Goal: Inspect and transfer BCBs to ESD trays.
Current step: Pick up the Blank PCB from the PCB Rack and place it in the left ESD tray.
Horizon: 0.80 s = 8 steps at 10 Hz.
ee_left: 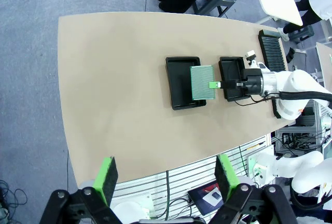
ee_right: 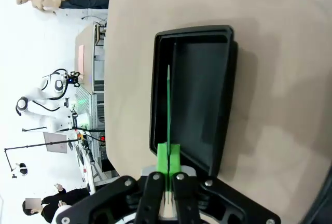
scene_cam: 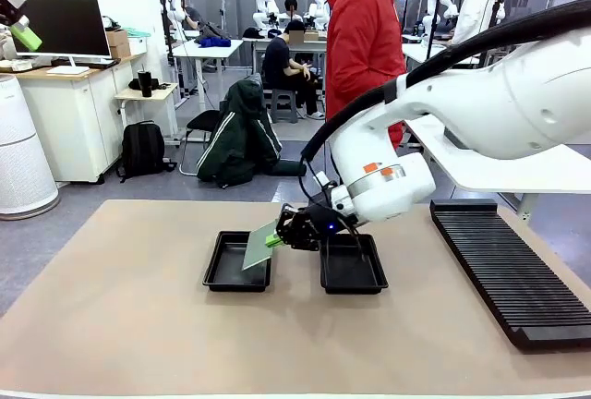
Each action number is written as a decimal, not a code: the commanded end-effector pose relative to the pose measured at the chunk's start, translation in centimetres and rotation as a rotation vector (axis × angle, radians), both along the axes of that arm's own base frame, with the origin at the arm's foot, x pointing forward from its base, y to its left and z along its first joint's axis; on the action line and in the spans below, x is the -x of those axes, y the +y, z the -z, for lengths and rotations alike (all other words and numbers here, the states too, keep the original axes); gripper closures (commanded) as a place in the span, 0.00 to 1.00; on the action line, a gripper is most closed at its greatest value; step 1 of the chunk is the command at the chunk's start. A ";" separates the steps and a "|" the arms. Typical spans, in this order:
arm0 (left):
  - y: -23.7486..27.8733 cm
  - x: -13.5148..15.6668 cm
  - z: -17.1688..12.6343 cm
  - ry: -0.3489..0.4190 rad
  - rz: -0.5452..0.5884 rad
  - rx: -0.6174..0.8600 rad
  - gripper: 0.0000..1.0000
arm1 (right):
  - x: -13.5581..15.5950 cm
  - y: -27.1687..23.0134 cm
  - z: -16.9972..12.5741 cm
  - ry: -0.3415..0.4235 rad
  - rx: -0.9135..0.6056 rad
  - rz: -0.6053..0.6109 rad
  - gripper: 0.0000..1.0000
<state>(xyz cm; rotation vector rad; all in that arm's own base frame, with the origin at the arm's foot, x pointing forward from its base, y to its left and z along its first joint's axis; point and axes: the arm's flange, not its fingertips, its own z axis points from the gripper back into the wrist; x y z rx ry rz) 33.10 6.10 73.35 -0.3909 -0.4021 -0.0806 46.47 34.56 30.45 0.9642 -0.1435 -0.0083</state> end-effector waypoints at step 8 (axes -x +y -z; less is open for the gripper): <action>0.1 0.0 0.1 0.000 -0.004 -0.009 0.00 | -1.7 5.7 2.4 0.032 0.067 0.055 0.99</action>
